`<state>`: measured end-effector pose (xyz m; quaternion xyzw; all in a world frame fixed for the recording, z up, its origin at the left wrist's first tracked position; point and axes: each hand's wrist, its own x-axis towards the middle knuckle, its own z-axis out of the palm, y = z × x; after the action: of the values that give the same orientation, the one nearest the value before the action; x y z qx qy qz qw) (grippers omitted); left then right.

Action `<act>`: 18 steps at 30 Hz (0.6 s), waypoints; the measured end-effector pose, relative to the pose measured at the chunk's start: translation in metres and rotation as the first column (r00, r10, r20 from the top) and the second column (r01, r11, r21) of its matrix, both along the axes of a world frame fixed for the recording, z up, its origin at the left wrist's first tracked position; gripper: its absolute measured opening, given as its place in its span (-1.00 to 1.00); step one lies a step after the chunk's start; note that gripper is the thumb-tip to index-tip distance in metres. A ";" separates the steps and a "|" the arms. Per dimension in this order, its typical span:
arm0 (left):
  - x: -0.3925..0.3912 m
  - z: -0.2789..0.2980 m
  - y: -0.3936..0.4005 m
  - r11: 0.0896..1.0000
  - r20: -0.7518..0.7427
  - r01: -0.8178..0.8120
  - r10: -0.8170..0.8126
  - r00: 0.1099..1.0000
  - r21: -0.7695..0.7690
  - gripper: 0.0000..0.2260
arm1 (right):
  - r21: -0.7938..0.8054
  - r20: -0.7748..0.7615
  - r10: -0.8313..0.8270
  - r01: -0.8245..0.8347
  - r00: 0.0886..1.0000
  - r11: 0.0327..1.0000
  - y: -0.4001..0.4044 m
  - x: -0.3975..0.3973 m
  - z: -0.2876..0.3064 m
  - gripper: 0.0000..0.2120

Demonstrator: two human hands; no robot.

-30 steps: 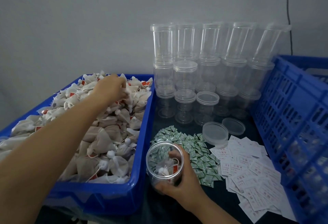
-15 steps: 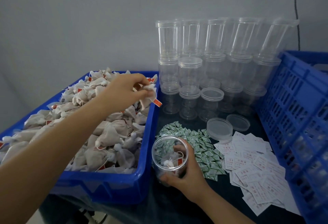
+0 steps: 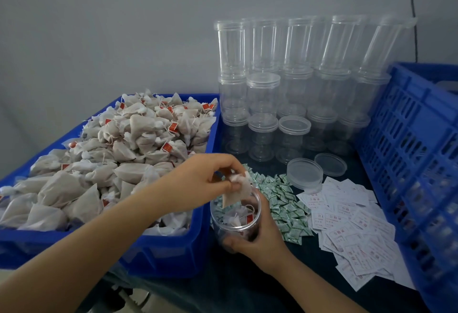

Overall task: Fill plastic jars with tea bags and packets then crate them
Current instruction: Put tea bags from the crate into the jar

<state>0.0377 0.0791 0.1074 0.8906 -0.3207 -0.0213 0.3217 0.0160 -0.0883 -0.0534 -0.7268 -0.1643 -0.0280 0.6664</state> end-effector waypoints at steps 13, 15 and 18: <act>-0.010 -0.034 -0.018 0.947 0.172 0.082 -0.141 0.975 0.312 -0.81 | 0.036 0.020 -0.008 0.007 1.000 0.999 0.000 0.004 -0.005 -0.25; -0.010 -0.032 -0.022 0.940 0.122 0.099 -0.147 0.982 0.328 -0.84 | 0.032 0.019 -0.005 0.005 1.000 0.999 0.000 0.004 -0.005 -0.17; -0.010 -0.030 -0.026 0.940 0.083 0.085 -0.119 0.989 0.332 -0.88 | 0.012 0.033 -0.013 0.013 0.999 1.000 0.000 0.002 -0.002 -0.12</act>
<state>0.0282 0.0529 0.0775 0.9138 -0.3743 -0.0453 0.1512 0.0178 -0.0888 -0.0549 -0.7233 -0.1704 -0.0453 0.6676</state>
